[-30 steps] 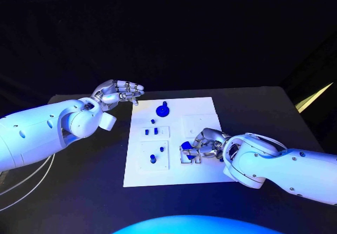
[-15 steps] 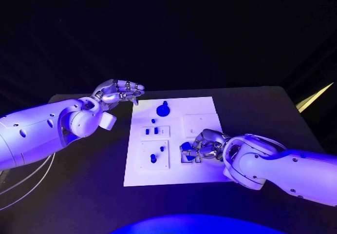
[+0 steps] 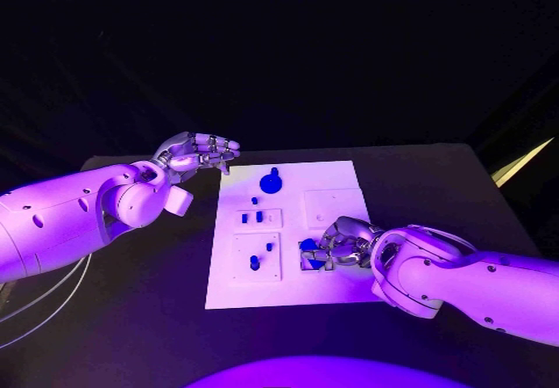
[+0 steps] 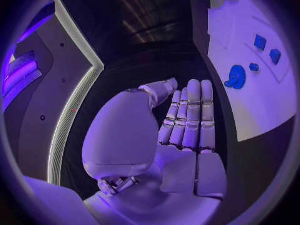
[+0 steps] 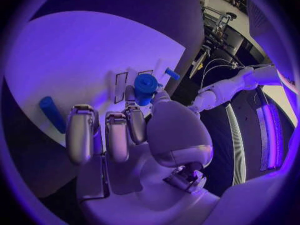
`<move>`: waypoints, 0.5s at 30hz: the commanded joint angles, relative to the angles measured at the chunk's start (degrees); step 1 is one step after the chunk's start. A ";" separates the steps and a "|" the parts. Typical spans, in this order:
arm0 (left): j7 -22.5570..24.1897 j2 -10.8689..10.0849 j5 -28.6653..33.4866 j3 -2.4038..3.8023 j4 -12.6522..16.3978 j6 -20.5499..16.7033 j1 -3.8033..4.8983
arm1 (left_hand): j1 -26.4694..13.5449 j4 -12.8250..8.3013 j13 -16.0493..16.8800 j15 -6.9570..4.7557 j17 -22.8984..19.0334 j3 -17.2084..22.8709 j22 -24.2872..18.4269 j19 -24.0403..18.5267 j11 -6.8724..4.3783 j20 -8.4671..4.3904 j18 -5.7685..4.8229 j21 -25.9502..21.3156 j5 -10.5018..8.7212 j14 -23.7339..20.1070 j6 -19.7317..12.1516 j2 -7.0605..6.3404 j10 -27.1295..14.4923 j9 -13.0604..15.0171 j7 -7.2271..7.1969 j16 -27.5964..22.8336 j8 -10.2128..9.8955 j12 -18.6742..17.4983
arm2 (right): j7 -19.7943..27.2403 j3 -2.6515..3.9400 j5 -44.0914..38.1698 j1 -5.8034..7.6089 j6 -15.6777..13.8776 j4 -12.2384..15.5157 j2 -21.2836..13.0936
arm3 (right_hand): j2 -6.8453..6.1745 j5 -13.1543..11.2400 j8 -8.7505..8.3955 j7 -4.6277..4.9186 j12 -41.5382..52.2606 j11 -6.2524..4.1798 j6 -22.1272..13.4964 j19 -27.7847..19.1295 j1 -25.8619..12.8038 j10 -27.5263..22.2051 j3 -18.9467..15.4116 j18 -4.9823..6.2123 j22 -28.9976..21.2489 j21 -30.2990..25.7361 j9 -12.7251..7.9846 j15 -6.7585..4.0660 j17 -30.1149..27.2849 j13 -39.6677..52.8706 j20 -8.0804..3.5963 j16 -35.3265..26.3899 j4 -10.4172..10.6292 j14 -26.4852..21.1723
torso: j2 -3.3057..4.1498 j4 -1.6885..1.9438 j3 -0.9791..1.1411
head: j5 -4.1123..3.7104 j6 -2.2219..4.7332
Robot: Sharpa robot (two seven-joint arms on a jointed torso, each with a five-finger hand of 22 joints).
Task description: Assemble the parts on the task board
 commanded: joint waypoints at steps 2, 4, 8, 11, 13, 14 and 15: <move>0.03 0.01 0.07 0.03 0.17 0.19 0.03 | -1.08 0.67 0.01 0.06 -0.49 -2.65 -0.78 0.11 0.14 0.27 -0.59 -0.98 0.09 -0.40 -0.59 0.87 -1.54 -0.61 0.25 -0.57 0.80 0.65 | -0.04 -0.03 -0.11 -0.09 -0.22 -0.20 0.14 | 1.29 2.26 3.24 -1.47 0.89 -1.13 4.05 5.30 0.29 2.93 -0.20 -1.36 13.58 1.13 1.86 -0.91 12.95 6.94 -0.54 0.93 -0.20 5.46 | -0.02 0.02 -0.01 | -0.01 0.10; 0.01 0.00 0.07 0.03 0.17 0.18 0.03 | -1.08 0.67 0.01 0.06 -0.49 -2.65 -0.78 0.11 0.14 0.27 -0.59 -0.98 0.09 -0.40 -0.59 0.87 -1.54 -0.61 0.25 -0.57 0.80 0.65 | -0.09 -0.03 -0.12 -0.09 -0.25 -0.30 0.23 | 1.36 2.24 3.32 -1.48 0.87 -1.14 4.08 5.28 -0.41 2.97 -0.54 -1.34 13.55 1.03 1.92 -0.95 12.88 6.99 -0.58 0.90 -0.15 5.44 | 0.01 0.01 0.01 | -0.01 0.12; -0.03 -0.02 0.08 0.03 0.19 0.18 0.03 | -1.08 0.67 0.01 0.06 -0.49 -2.65 -0.78 0.11 0.14 0.27 -0.59 -0.98 0.09 -0.40 -0.59 0.87 -1.54 -0.61 0.25 -0.57 0.80 0.65 | -0.19 -0.03 -0.41 -0.09 -0.28 -0.42 0.34 | 1.42 0.04 3.76 -1.47 0.48 -1.14 4.06 5.21 -3.67 2.92 -3.00 -1.30 13.49 0.84 2.28 -0.94 12.84 6.98 -0.61 0.88 -0.20 5.42 | -0.01 -0.01 -0.02 | -0.04 0.08; -0.05 -0.02 0.08 0.03 0.20 0.17 0.03 | -1.14 0.73 -0.02 0.08 -0.50 -2.64 -0.86 0.09 0.16 0.29 -0.60 -1.10 0.10 -0.46 -0.64 0.90 -1.63 -0.65 0.26 -0.62 0.81 0.66 | -0.35 -0.03 -0.99 -0.09 -0.49 -0.50 0.43 | 1.88 -6.95 4.23 -1.41 -0.08 -1.02 3.80 5.12 -6.77 2.78 -6.50 -1.26 13.42 0.61 2.74 -0.90 12.68 6.89 -0.56 0.79 -0.12 5.38 | -0.01 -0.03 -0.01 | -0.03 0.12; -0.06 -0.02 0.08 0.03 0.20 0.17 0.03 | -1.14 0.73 -0.02 0.08 -0.50 -2.64 -0.86 0.09 0.16 0.29 -0.60 -1.10 0.10 -0.46 -0.64 0.90 -1.63 -0.65 0.26 -0.62 0.81 0.66 | -0.46 -0.03 -1.50 -0.09 -0.69 -0.54 0.48 | 1.97 -8.95 4.39 -1.33 -0.39 -0.99 3.56 5.04 -8.67 2.68 -8.35 -1.20 13.34 0.28 2.91 -0.84 12.58 6.82 -0.53 0.73 -0.11 5.36 | -0.01 -0.01 0.00 | -0.05 0.11; -0.07 -0.02 0.08 0.03 0.20 0.17 0.03 | -1.15 0.75 -0.02 0.08 -0.50 -2.65 -0.87 0.09 0.16 0.29 -0.60 -1.11 0.10 -0.46 -0.66 0.90 -1.64 -0.65 0.27 -0.62 0.81 0.66 | -0.49 -0.03 -1.72 -0.09 -0.76 -0.55 0.50 | 1.86 -10.21 4.45 -1.29 -0.62 -0.96 3.43 5.02 -9.64 2.60 -9.09 -1.18 13.32 0.20 2.99 -0.81 12.52 6.74 -0.50 0.70 -0.09 5.35 | -0.01 -0.01 0.00 | -0.05 0.11; -0.07 -0.03 0.08 0.03 0.19 0.17 0.03 | -1.15 0.75 -0.02 0.08 -0.50 -2.65 -0.87 0.09 0.16 0.29 -0.60 -1.11 0.10 -0.46 -0.66 0.90 -1.64 -0.65 0.27 -0.62 0.81 0.66 | -0.50 -0.03 -1.88 -0.09 -0.83 -0.56 0.52 | 1.33 -11.49 4.46 -1.24 -0.93 -0.92 3.27 4.97 -10.61 2.48 -9.55 -1.14 13.27 -0.01 3.04 -0.78 12.39 6.60 -0.48 0.63 -0.06 5.32 | -0.01 -0.01 0.00 | -0.05 0.11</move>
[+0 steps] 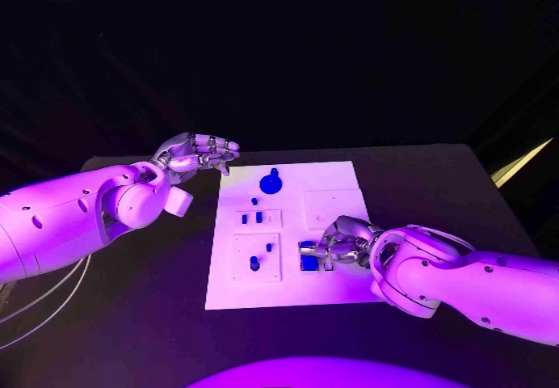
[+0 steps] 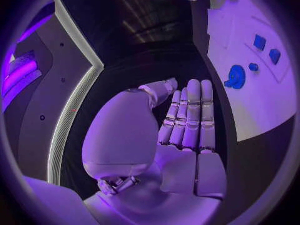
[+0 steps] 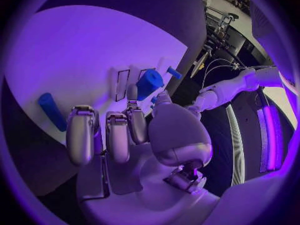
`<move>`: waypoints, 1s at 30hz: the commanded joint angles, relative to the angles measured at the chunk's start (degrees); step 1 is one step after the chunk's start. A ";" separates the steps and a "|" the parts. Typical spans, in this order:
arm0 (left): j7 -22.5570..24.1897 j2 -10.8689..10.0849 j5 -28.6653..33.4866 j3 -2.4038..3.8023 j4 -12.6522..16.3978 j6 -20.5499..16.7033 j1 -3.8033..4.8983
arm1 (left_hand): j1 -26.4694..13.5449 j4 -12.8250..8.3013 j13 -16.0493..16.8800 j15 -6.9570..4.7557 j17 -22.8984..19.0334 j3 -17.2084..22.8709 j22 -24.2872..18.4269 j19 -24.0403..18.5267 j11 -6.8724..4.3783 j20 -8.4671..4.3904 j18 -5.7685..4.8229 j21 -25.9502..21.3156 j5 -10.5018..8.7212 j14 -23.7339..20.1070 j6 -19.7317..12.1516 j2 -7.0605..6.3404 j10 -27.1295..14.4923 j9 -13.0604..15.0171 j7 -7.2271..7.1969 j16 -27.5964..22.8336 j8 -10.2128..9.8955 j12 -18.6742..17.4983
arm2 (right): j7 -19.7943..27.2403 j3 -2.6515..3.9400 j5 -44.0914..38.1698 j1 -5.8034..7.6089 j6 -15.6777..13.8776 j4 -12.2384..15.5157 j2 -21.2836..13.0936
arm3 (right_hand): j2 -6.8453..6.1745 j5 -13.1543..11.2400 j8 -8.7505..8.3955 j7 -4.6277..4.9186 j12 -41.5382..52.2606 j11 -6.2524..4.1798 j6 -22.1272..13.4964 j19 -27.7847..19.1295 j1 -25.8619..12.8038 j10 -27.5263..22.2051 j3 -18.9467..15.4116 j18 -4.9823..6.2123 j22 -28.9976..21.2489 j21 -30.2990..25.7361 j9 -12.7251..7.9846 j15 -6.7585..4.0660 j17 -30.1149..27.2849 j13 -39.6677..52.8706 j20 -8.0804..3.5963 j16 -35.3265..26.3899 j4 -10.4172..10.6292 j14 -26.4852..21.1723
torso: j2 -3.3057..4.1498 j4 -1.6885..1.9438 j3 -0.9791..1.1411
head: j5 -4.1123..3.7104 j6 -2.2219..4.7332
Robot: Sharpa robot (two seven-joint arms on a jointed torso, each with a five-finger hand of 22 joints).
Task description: Assemble the parts on the task board
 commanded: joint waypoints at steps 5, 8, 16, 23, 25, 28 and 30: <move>0.01 -0.02 0.08 0.03 0.15 0.12 0.03 | -0.66 0.74 -0.02 0.08 -0.50 -2.65 -0.82 0.09 0.17 0.29 -0.60 -1.11 0.10 -0.46 -0.66 0.41 -1.64 -0.64 0.27 -0.62 0.80 0.66 | 0.12 0.00 -1.29 -0.05 -0.36 0.21 0.06 | -3.29 -1.89 1.41 -0.21 -1.61 -0.26 0.87 4.59 -4.72 1.52 0.30 -1.08 13.19 -0.58 0.99 -0.09 12.17 6.19 -0.09 0.50 -0.10 4.69 | -0.01 -0.02 0.04 | -0.07 -0.05; -0.01 -0.02 0.08 0.03 0.16 0.11 0.03 | -0.66 0.74 -0.02 0.08 -0.50 -2.65 -0.82 0.09 0.17 0.29 -0.60 -1.11 0.10 -0.46 -0.66 0.41 -1.64 -0.64 0.27 -0.62 0.80 0.66 | 0.32 0.00 -1.71 -0.05 -0.52 0.49 -0.10 | -4.50 -1.88 1.46 -0.19 -1.84 -0.24 0.78 4.57 -5.40 1.47 2.19 -1.07 13.18 -0.61 1.04 -0.06 12.11 6.16 -0.06 0.46 -0.10 4.67 | -0.01 -0.03 0.05 | -0.07 -0.02; -0.03 -0.04 0.08 0.03 0.14 0.10 0.03 | -0.70 0.78 -0.03 0.09 -0.50 -2.65 -0.86 0.09 0.18 0.30 -0.60 -1.18 0.10 -0.48 -0.76 0.42 -1.68 -0.68 0.30 -0.64 0.77 0.67 | 2.27 0.00 -2.18 -0.05 -0.89 2.27 -1.70 | -3.67 3.17 1.53 -0.23 -1.82 -0.30 0.61 4.61 2.34 1.66 4.06 -1.12 13.24 -0.34 1.10 -0.12 12.33 6.52 -0.08 0.55 -0.86 4.73 | -0.03 0.00 0.07 | -0.05 0.01; -0.02 -0.09 0.09 0.03 0.08 0.11 0.03 | -0.70 0.78 -0.03 0.09 -0.50 -2.65 -0.86 0.09 0.18 0.30 -0.60 -1.18 0.10 -0.48 -0.76 0.42 -1.68 -0.68 0.30 -0.64 0.77 0.67 | 3.45 0.01 -1.93 -0.05 0.25 4.64 -3.73 | -4.76 3.41 1.54 -0.40 -1.05 -0.44 0.79 4.80 10.21 2.14 4.57 -1.30 13.48 0.72 1.03 -0.22 12.84 7.28 -0.19 0.79 -0.85 4.83 | -0.05 -0.09 0.06 | -0.03 -0.04; -0.01 -0.09 0.11 0.03 0.07 0.16 0.03 | -0.70 0.78 -0.03 0.09 -0.50 -2.65 -0.86 0.09 0.18 0.30 -0.60 -1.18 0.10 -0.48 -0.76 0.42 -1.68 -0.68 0.30 -0.64 0.77 0.67 | 3.48 0.00 -1.87 -0.05 0.67 4.81 -4.01 | -4.93 3.47 1.54 -0.42 -0.90 -0.46 0.83 4.82 10.78 2.22 4.69 -1.32 13.51 0.87 1.01 -0.24 12.88 7.40 -0.20 0.81 -0.86 4.84 | -0.05 -0.06 0.07 | -0.01 -0.03; 0.01 -0.07 0.13 0.03 0.07 0.19 0.02 | -0.70 0.78 -0.03 0.09 -0.50 -2.65 -0.86 0.09 0.18 0.30 -0.60 -1.18 0.10 -0.48 -0.76 0.42 -1.68 -0.68 0.30 -0.64 0.77 0.67 | 3.40 0.00 -1.81 -0.05 1.11 4.64 -4.16 | -5.00 3.58 1.54 -0.48 -0.74 -0.51 0.95 4.87 11.81 2.33 4.98 -1.37 13.58 1.15 0.97 -0.28 13.03 7.54 -0.22 0.89 -0.87 4.88 | -0.02 -0.02 0.06 | -0.08 0.03; 0.03 -0.06 0.14 0.03 0.07 0.20 0.02 | -0.70 0.78 -0.03 0.09 -0.50 -2.65 -0.86 0.09 0.18 0.30 -0.60 -1.18 0.10 -0.48 -0.76 0.42 -1.68 -0.68 0.30 -0.64 0.77 0.67 | 3.24 0.00 -1.84 -0.05 1.20 4.36 -4.06 | -4.84 3.88 1.52 -0.50 -0.64 -0.53 1.00 4.89 12.28 2.39 5.17 -1.38 13.59 1.22 0.94 -0.30 13.06 7.62 -0.24 0.90 -0.82 4.88 | -0.03 0.00 0.04 | -0.11 0.10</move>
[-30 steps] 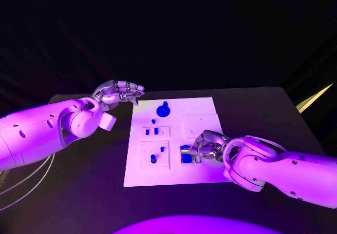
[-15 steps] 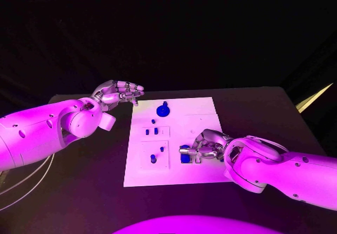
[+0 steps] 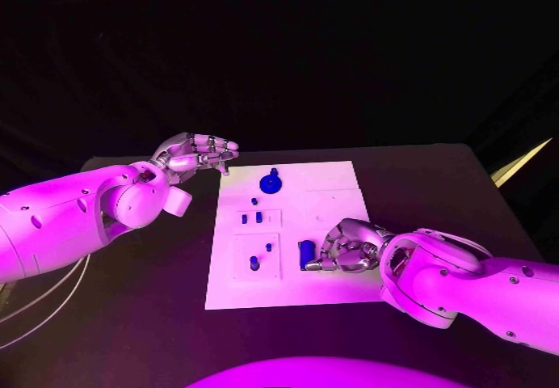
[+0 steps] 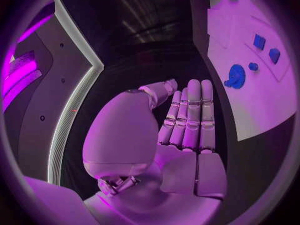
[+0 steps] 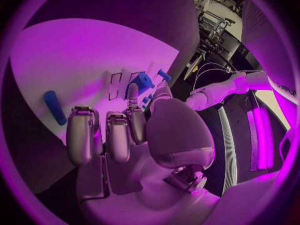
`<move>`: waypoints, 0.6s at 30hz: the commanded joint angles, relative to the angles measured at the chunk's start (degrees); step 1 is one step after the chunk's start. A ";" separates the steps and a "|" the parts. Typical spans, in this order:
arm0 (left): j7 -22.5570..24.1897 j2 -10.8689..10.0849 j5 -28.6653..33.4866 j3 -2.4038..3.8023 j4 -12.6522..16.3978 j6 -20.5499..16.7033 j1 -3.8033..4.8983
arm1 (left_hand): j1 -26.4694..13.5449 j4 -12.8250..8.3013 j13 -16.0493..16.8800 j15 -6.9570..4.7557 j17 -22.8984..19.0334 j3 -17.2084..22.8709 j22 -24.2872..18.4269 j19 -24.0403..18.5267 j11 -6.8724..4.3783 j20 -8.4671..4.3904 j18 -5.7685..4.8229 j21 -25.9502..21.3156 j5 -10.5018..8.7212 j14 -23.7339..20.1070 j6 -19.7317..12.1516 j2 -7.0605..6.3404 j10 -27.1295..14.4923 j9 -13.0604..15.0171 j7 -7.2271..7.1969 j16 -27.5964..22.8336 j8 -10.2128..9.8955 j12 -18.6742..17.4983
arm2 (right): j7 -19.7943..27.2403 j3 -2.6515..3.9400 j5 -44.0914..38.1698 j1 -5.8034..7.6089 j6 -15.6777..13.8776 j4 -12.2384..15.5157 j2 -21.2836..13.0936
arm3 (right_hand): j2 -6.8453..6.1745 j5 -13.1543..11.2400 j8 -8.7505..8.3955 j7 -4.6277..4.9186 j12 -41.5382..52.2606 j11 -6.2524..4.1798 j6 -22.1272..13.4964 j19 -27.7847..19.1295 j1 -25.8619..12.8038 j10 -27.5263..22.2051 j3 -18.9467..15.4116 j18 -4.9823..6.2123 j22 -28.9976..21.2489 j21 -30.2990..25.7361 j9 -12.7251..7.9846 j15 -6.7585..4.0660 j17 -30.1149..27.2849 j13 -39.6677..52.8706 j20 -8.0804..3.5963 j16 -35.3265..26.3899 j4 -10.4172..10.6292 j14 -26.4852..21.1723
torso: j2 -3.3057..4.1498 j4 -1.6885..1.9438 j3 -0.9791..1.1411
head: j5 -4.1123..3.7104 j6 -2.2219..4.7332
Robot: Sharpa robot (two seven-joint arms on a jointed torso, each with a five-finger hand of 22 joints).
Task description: Assemble the parts on the task board
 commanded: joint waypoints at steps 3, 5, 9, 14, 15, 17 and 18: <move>0.15 0.11 0.11 0.03 0.10 0.20 0.02 | -0.53 0.78 -0.03 0.09 -0.50 -2.65 -0.50 0.09 0.27 0.30 -0.60 -0.68 0.10 -0.48 -0.65 0.24 -0.77 -0.64 0.20 -0.64 0.77 0.67 | -0.46 -0.01 -0.21 -0.05 0.30 -0.76 0.46 | 0.69 0.43 0.79 -0.20 0.58 -0.67 0.74 4.90 1.70 2.37 2.83 -1.39 13.62 1.32 0.53 -0.33 13.12 7.63 -0.28 0.93 0.09 4.90 | 0.03 0.10 -0.06 | -0.12 0.14; 0.16 0.12 0.12 0.03 0.10 0.21 0.02 | -0.53 0.78 -0.03 0.09 -0.50 -2.65 -0.50 0.09 0.27 0.30 -0.60 -0.68 0.10 -0.48 -0.65 0.24 -0.77 -0.64 0.20 -0.64 0.77 0.67 | -0.69 -0.01 -0.32 -0.05 0.28 -1.11 0.73 | 1.13 -0.23 0.72 -0.23 0.63 -0.69 0.80 4.92 2.18 2.41 3.24 -1.41 13.64 1.43 0.44 -0.36 13.19 7.69 -0.31 0.96 0.14 4.92 | 0.08 0.12 -0.04 | -0.14 0.17; 0.16 0.13 0.15 0.03 0.08 0.20 0.02 | -0.53 0.78 -0.03 0.09 -0.50 -2.65 -0.50 0.09 0.27 0.30 -0.60 -0.68 0.10 -0.48 -0.65 0.24 -0.77 -0.64 0.20 -0.64 0.77 0.67 | -1.11 -0.01 -0.49 -0.06 0.33 -1.94 1.31 | 1.98 -0.47 0.60 -0.28 0.74 -0.74 0.86 4.94 2.99 2.50 3.99 -1.43 13.67 1.54 0.31 -0.39 13.18 7.80 -0.34 0.96 0.12 4.91 | 0.09 0.15 -0.03 | -0.13 0.12; 0.16 0.10 0.17 0.03 0.07 0.20 0.02 | -0.50 0.80 -0.04 0.11 -0.50 -2.61 -0.59 0.09 0.29 0.32 -0.60 -0.81 0.11 -0.53 -0.73 0.30 -0.81 -0.70 0.23 -0.68 0.78 0.73 | -1.47 -0.02 -0.83 -0.10 0.48 -2.64 1.73 | 2.51 -0.42 0.35 -0.40 0.66 -0.84 0.84 4.94 4.66 2.49 4.97 -1.43 13.66 1.56 0.10 -0.47 13.19 7.83 -0.40 0.96 -0.14 4.91 | 0.08 0.08 -0.09 | -0.05 0.05; 0.16 0.09 0.17 0.03 0.07 0.21 0.02 | -0.50 0.80 -0.04 0.11 -0.50 -2.61 -0.59 0.09 0.29 0.32 -0.60 -0.81 0.11 -0.53 -0.73 0.30 -0.81 -0.70 0.23 -0.68 0.78 0.73 | -1.52 -0.02 -0.95 -0.11 0.46 -2.70 1.73 | 2.58 -0.42 0.33 -0.41 0.73 -0.85 0.84 4.93 4.79 2.52 5.07 -1.42 13.65 1.50 0.07 -0.48 13.20 7.88 -0.41 0.97 -0.14 4.91 | 0.07 0.07 -0.08 | -0.05 0.02; 0.16 0.08 0.18 0.02 0.07 0.23 0.02 | -0.50 0.80 -0.04 0.11 -0.50 -2.61 -0.59 0.09 0.29 0.32 -0.60 -0.81 0.11 -0.53 -0.73 0.30 -0.81 -0.70 0.23 -0.68 0.78 0.73 | -1.56 -0.02 -1.12 -0.11 0.45 -2.74 1.66 | 2.76 -0.52 0.23 -0.44 0.75 -0.88 0.84 4.93 5.33 2.54 5.47 -1.42 13.65 1.52 -0.01 -0.51 13.19 7.92 -0.44 0.96 -0.15 4.91 | 0.06 0.06 -0.07 | -0.03 0.01; 0.15 0.06 0.18 0.02 0.07 0.23 0.02 | -0.50 0.80 -0.04 0.11 -0.50 -2.61 -0.59 0.09 0.29 0.32 -0.60 -0.81 0.11 -0.53 -0.73 0.30 -0.81 -0.70 0.23 -0.68 0.78 0.73 | -1.57 -0.02 -1.22 -0.12 0.48 -2.71 1.54 | 2.73 -0.62 0.17 -0.46 0.69 -0.90 0.84 4.93 5.72 2.52 5.68 -1.42 13.65 1.53 -0.06 -0.53 13.19 7.89 -0.45 0.96 -0.21 4.91 | 0.05 0.05 -0.06 | 0.00 -0.02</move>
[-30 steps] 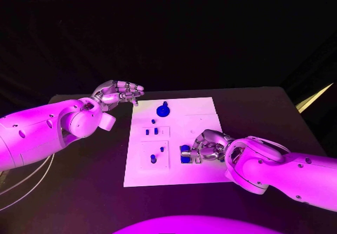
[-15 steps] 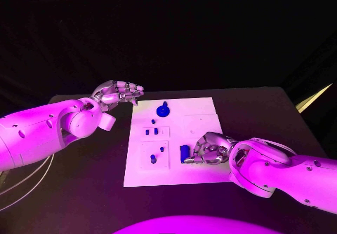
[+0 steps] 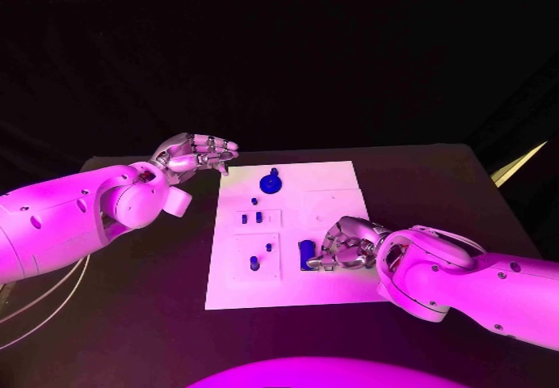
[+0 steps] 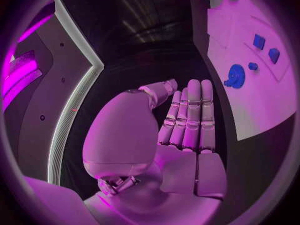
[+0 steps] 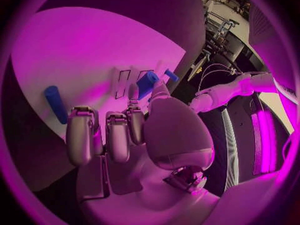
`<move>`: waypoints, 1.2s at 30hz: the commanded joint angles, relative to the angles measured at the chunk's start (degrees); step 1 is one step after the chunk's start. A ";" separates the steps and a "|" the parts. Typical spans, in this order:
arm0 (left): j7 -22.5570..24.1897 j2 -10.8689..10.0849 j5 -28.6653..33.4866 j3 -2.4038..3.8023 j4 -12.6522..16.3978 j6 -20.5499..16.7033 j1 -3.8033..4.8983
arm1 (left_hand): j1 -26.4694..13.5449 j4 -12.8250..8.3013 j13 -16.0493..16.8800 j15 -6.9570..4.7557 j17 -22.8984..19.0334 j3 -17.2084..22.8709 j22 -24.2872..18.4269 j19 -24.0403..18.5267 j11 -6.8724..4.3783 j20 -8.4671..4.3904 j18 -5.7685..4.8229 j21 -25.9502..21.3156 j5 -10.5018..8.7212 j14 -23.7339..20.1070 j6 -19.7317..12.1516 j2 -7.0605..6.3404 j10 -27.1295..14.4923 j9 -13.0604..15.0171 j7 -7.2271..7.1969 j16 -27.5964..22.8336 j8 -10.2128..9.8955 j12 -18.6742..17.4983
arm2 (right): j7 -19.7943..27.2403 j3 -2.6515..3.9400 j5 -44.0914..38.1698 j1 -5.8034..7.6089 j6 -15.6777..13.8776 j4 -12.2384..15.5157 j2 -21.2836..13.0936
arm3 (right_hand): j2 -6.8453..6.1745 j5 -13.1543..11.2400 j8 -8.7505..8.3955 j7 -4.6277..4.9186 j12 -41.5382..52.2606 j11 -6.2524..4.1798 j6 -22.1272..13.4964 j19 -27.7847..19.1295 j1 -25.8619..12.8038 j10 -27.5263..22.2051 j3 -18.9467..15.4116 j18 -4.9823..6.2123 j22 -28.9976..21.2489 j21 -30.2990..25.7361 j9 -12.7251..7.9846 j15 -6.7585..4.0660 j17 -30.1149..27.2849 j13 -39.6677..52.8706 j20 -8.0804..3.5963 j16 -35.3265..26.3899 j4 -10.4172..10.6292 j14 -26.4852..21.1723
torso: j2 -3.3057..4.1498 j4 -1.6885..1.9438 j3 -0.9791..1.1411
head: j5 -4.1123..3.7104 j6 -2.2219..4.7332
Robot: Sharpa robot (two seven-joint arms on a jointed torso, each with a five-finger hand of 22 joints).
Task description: Assemble the parts on the task board
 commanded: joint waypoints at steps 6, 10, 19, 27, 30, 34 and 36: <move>0.07 -0.06 0.09 0.03 0.11 0.21 0.02 | -0.48 0.81 -0.04 0.11 -0.50 -2.57 -0.54 0.10 0.29 0.33 -0.59 -0.50 0.13 -0.53 -0.73 0.37 -0.82 -0.61 0.23 -0.69 0.80 0.76 | 0.15 -0.05 -0.63 -0.10 0.44 0.36 -1.11 | 1.30 -0.32 -0.11 -0.27 -0.06 -0.98 0.59 4.90 5.19 2.52 4.26 -1.02 13.63 0.85 -0.26 -0.59 13.11 5.99 -0.52 0.91 -0.66 4.90 | -0.02 -0.04 0.00 | 0.10 -0.11; 0.04 -0.14 0.09 0.02 0.11 0.26 0.02 | -0.48 0.81 -0.04 0.11 -0.50 -2.57 -0.54 0.10 0.29 0.33 -0.59 -0.50 0.13 -0.53 -0.73 0.37 -0.82 -0.61 0.23 -0.69 0.80 0.76 | 0.57 -0.05 -0.54 -0.11 0.74 0.78 -1.70 | 0.93 -0.31 -0.18 -0.26 -0.08 -0.98 0.60 4.90 5.55 2.52 4.37 -1.03 13.63 0.88 -0.32 -0.60 13.11 6.00 -0.52 0.91 -0.70 4.89 | -0.01 -0.03 0.05 | 0.22 -0.19; 0.01 -0.25 0.09 -0.01 0.13 0.39 0.02 | -0.48 0.81 -0.04 0.11 -0.50 -2.57 -0.54 0.10 0.29 0.33 -0.59 -0.50 0.13 -0.53 -0.73 0.37 -0.82 -0.61 0.23 -0.69 0.80 0.76 | 1.53 -0.06 0.28 -0.11 1.11 1.26 -2.00 | -0.64 -0.75 -0.32 0.01 -0.28 -0.76 0.81 4.85 4.84 2.46 4.11 -1.00 13.59 0.70 -0.52 -0.47 13.08 5.96 -0.46 0.89 0.09 4.89 | -0.02 -0.05 0.04 | 0.29 -0.24; 0.12 -0.30 0.09 -0.02 0.18 0.34 0.02 | -0.40 0.75 -0.05 0.10 -0.49 -2.54 -0.57 0.12 0.29 0.32 -0.58 -0.55 0.13 -0.56 -0.75 0.36 -0.84 -0.63 0.23 -0.72 0.81 0.79 | 2.09 -0.05 0.35 -0.08 -0.31 1.73 -3.20 | -0.81 -0.78 -0.47 0.12 -0.90 -0.69 0.66 4.73 4.47 2.21 4.13 -0.89 13.44 0.09 -0.60 -0.40 12.86 5.62 -0.42 0.78 0.16 4.84 | -0.04 -0.07 0.01 | 0.24 -0.19; 0.39 -0.31 0.09 -0.02 0.25 0.35 0.02 | -0.40 0.75 -0.05 0.10 -0.49 -2.54 -0.57 0.12 0.29 0.32 -0.58 -0.55 0.13 -0.56 -0.75 0.36 -0.84 -0.63 0.23 -0.72 0.81 0.79 | 3.60 -0.04 1.02 0.19 -2.69 1.94 -4.27 | -1.33 -0.62 -1.90 0.99 -2.44 0.02 -1.30 4.36 4.47 1.40 4.76 -0.62 13.04 -1.58 -1.18 0.13 11.87 4.86 -0.10 0.26 0.01 4.61 | -0.05 -0.09 -0.01 | 0.19 -0.12; 0.85 -0.44 0.12 -0.02 0.41 0.42 0.01 | -0.37 0.71 -0.06 0.10 -0.49 -2.55 -0.59 0.13 0.29 0.32 -0.58 -0.58 0.11 -0.58 -0.77 0.31 -0.85 -0.65 0.22 -0.73 0.83 0.82 | 6.45 -0.02 1.92 1.19 -5.38 2.11 -6.47 | -2.29 -0.65 -3.36 1.95 -4.24 0.85 -3.02 3.87 5.18 0.39 5.56 -0.28 12.54 -3.71 -1.75 0.82 10.83 3.95 0.47 -0.33 -0.07 4.36 | -0.08 -0.15 0.00 | -0.20 0.14; 1.07 -0.50 0.23 -0.02 0.46 0.40 0.01 | -0.37 0.71 -0.06 0.10 -0.49 -2.55 -0.59 0.13 0.29 0.32 -0.58 -0.58 0.11 -0.58 -0.77 0.31 -0.85 -0.65 0.22 -0.73 0.83 0.82 | 7.46 -0.01 2.47 1.99 -5.67 2.12 -7.99 | -2.76 -0.80 -3.70 2.16 -4.74 1.04 -3.27 3.73 5.59 0.10 5.91 -0.19 12.40 -4.28 -1.86 1.01 10.60 3.70 0.66 -0.48 -0.13 4.30 | -0.09 -0.19 -0.01 | -0.67 0.32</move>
